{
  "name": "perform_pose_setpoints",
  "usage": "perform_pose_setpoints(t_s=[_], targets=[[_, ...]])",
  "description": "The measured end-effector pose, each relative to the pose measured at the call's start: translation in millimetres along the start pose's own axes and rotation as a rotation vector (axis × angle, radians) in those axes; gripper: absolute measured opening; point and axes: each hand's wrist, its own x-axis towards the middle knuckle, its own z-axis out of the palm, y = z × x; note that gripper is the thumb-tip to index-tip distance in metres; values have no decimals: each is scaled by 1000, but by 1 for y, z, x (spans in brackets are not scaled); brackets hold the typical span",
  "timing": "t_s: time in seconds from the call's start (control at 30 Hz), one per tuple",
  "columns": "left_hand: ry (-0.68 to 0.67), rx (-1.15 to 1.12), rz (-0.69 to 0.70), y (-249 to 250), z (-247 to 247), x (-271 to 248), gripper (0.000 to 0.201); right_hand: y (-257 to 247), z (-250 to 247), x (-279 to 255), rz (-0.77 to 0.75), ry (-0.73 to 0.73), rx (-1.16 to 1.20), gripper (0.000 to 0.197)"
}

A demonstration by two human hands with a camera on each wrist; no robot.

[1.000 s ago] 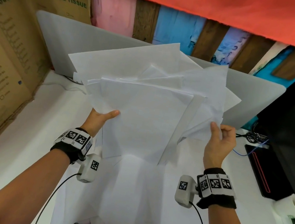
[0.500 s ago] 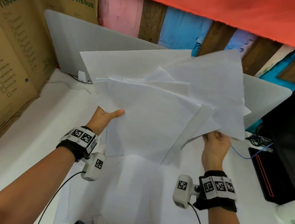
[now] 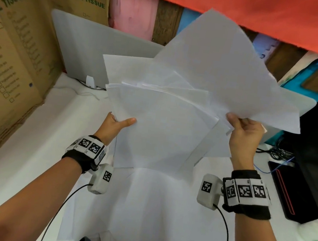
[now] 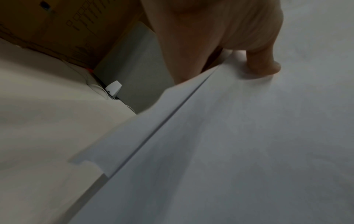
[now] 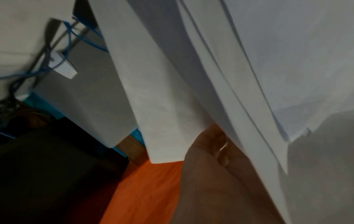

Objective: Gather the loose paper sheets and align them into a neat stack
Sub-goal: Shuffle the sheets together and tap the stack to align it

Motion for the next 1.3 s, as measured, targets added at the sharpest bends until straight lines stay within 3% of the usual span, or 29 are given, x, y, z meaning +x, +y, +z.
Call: perform_pose_setpoints(t_s=[0.1,0.3,0.4,0.5,0.63,0.8,0.97,1.1,1.23,1.3], targets=[[-45,-3,9,0,-1,0,20,-9,-1,2,-67,22,-8,38],[-69,5,15,-1,-4,0,20,0,-23,4,-31,102,-83,9],[-67,9,12,-2,-6,1,19,1,-31,2,0,107,-112,23],[-66,6,7,-2,-6,2,20,-4,-31,1,16,31,-208,6],[-65,12,5,0,-5,2,21,-14,-26,2,-3,-29,-286,25],[-67,14,-5,1,-6,1,22,-22,-39,15,-57,13,-338,8],[-54,-1,3,5,0,0,32,-20,-14,11,-106,-215,-542,21],[-31,22,8,5,-2,-1,33,-15,8,7,-20,-383,-554,15],[-23,45,6,6,-2,-2,31,-22,6,7,95,-410,-493,33],[-37,57,14,7,0,-2,32,-21,11,8,110,-458,-598,23]])
